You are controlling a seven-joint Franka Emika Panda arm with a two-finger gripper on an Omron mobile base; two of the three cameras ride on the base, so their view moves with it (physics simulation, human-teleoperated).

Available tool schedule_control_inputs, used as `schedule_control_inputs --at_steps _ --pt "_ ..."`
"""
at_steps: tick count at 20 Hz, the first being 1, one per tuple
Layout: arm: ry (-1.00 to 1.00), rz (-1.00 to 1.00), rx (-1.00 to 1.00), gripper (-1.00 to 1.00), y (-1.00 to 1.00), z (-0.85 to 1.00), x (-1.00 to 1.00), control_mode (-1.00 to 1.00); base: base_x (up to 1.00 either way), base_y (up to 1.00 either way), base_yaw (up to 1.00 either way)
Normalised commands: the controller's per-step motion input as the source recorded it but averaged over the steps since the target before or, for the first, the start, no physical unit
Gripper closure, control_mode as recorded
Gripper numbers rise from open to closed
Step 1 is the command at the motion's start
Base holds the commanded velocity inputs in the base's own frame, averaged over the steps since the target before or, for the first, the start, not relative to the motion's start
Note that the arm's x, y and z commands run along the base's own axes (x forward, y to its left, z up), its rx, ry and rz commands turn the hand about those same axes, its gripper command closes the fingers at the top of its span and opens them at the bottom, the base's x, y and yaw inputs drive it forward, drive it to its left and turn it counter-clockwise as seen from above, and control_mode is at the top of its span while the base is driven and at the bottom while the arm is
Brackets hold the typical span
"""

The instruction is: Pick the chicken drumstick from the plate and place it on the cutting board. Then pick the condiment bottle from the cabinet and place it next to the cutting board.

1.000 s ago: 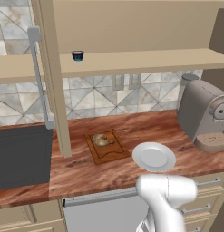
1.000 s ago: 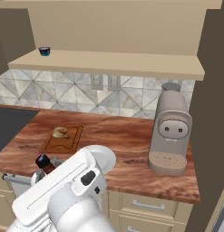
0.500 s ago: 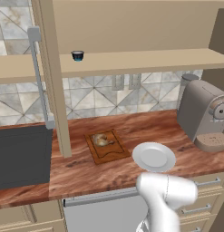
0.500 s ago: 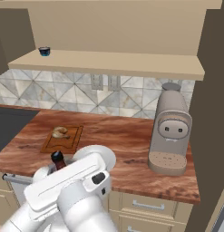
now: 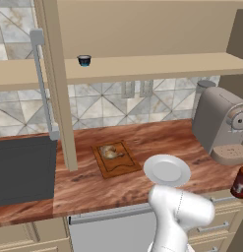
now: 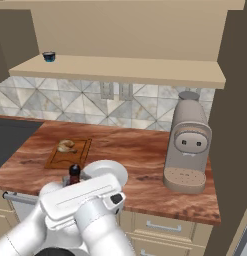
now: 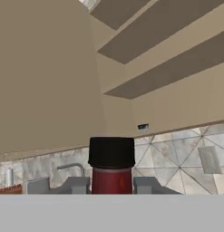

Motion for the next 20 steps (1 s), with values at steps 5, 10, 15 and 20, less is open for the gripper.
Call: schedule_control_inputs --at_steps 5,10,15,20 --pt "-0.11 -0.07 0.21 1.00 0.40 -0.46 0.28 -1.00 0.00 0.00 0.00" --pt "-0.23 -0.09 0.09 1.00 0.39 -0.39 0.20 -1.00 0.00 0.00 0.00" --pt "-0.24 -0.13 0.00 1.00 0.26 -0.43 0.19 -1.00 0.00 0.00 0.00" --pt "-0.16 -0.12 -0.07 1.00 -0.07 -0.14 0.16 -1.00 0.00 0.00 0.00"
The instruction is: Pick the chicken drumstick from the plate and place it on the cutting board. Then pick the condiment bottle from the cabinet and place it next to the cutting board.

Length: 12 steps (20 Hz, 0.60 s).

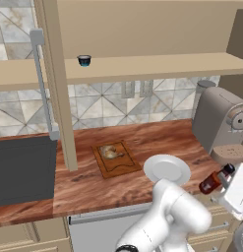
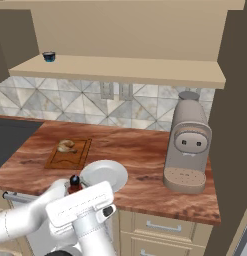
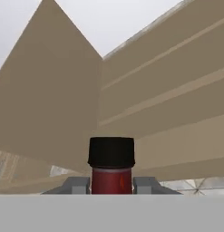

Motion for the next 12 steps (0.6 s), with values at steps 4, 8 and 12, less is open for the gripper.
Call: schedule_control_inputs --at_steps 4,8,12 --pt "-0.06 -0.10 -0.10 1.00 -0.31 0.00 0.17 -1.00 0.00 0.00 0.00" --pt "-0.02 -0.10 -0.06 1.00 -0.36 0.00 0.17 -1.00 0.00 0.00 0.00" --pt "0.00 -0.07 0.00 1.00 -0.31 0.00 0.10 -1.00 0.00 0.00 0.00"
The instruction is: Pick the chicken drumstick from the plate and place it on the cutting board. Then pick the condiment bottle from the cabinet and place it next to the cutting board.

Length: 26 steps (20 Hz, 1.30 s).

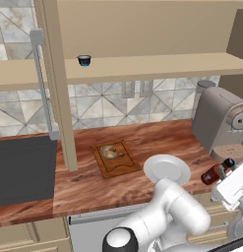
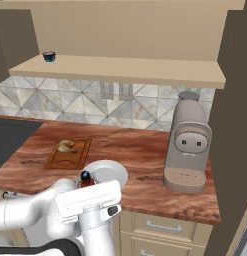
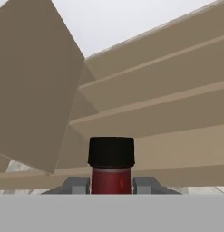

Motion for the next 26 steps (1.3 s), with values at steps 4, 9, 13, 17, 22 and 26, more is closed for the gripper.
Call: schedule_control_inputs --at_steps 4,9,13,17,22,26 --pt "0.00 -0.03 0.00 1.00 -0.25 0.00 0.01 -1.00 0.00 0.00 0.00" --pt "0.00 -0.01 0.00 1.00 -0.25 0.00 0.01 -1.00 0.00 0.00 0.00" --pt "0.00 -0.02 0.00 1.00 -0.26 0.00 0.08 -1.00 0.00 0.00 0.00" --pt "0.00 -0.04 -0.03 1.00 -0.28 0.00 0.10 -1.00 0.00 0.00 0.00" --pt "0.00 -0.05 -0.09 1.00 -0.31 -0.05 0.10 -1.00 0.00 0.00 0.00" --pt "0.00 -0.07 -0.13 1.00 -0.28 -0.21 0.07 -1.00 0.00 0.00 0.00"
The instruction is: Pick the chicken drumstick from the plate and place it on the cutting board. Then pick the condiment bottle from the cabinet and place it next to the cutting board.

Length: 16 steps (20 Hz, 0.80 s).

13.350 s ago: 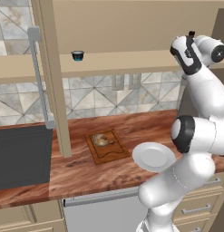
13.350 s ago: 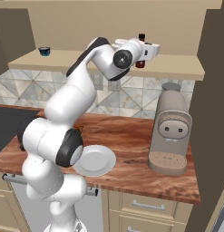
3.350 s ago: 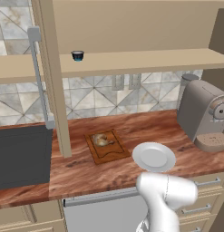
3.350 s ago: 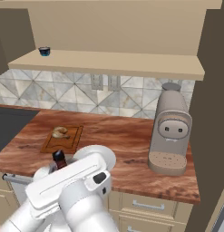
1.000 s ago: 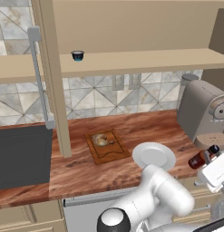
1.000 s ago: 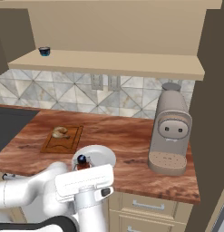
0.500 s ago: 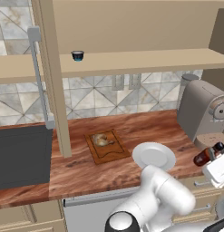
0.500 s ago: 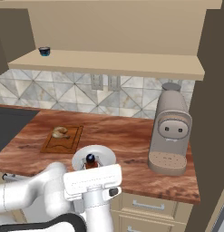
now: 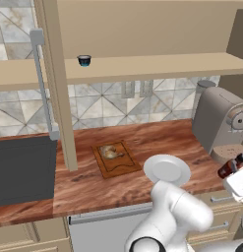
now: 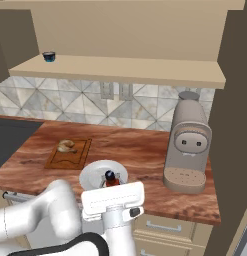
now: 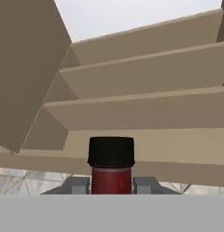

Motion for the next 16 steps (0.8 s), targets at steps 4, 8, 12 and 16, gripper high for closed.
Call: schedule_control_inputs --at_steps 4,8,12,16 --pt "0.00 -0.05 -0.13 1.00 -0.19 -0.28 0.17 -1.00 0.00 0.00 0.00" --pt "0.00 -0.03 -0.04 1.00 0.00 -0.25 0.33 -1.00 0.00 0.00 0.00" --pt "0.00 -0.03 0.00 1.00 0.09 -0.16 0.39 -1.00 0.00 0.00 0.00" --pt "0.00 -0.03 0.00 1.00 0.16 -0.18 0.37 -1.00 0.00 0.00 0.00"
